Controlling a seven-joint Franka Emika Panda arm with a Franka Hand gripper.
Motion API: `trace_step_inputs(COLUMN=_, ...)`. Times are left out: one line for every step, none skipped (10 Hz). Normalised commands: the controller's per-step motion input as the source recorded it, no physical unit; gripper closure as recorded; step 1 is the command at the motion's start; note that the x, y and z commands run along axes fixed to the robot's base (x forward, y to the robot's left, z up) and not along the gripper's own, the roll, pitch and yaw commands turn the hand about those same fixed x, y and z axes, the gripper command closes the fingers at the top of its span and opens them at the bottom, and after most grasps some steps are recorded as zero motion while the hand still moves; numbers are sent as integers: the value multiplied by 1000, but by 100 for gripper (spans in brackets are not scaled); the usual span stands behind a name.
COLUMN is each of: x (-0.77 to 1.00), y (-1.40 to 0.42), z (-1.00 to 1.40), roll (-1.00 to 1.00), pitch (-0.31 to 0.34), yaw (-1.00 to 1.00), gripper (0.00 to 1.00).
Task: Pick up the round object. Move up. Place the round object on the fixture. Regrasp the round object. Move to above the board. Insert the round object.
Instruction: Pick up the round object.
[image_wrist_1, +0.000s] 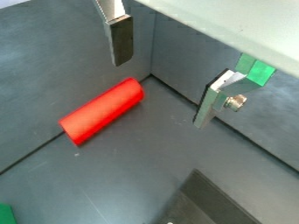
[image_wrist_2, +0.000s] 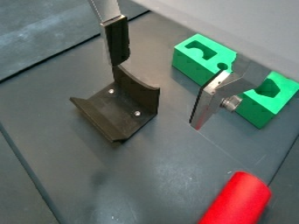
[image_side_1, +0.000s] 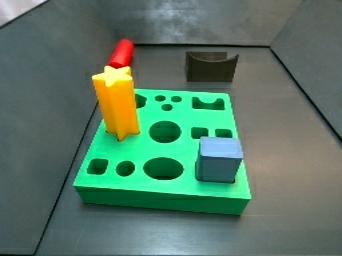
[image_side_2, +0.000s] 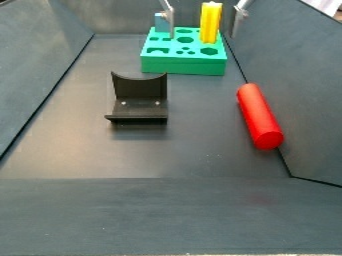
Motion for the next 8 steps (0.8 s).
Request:
trace_step_inputs(x=-1000, y=260, z=-794, roll=0, pitch=-257, yaw=0, gripper=0)
trace_step_inputs(x=-1000, y=257, z=-851, roll=0, pitch=-221, yaw=0, gripper=0)
trace_step_inputs(x=-1000, y=254, z=-857, roll=0, pitch=-221, yaw=0, gripper=0)
trace_step_inputs(x=-1000, y=260, z=-851, roll=0, pitch=-227, yaw=0, gripper=0)
trace_step_inputs(x=-1000, y=234, z=-777, roll=0, pitch=-251, yaw=0, gripper=0)
trace_step_inputs(x=-1000, y=331, z=-751, roll=-57, pitch=-264, yaw=0, gripper=0)
trace_step_inputs(x=-826, y=340, z=-651, roll=-129, pitch=-283, yaw=0, gripper=0)
trace_step_inputs(x=-63, y=274, z=-717, roll=-216, pitch=-117, yaw=-46, gripper=0)
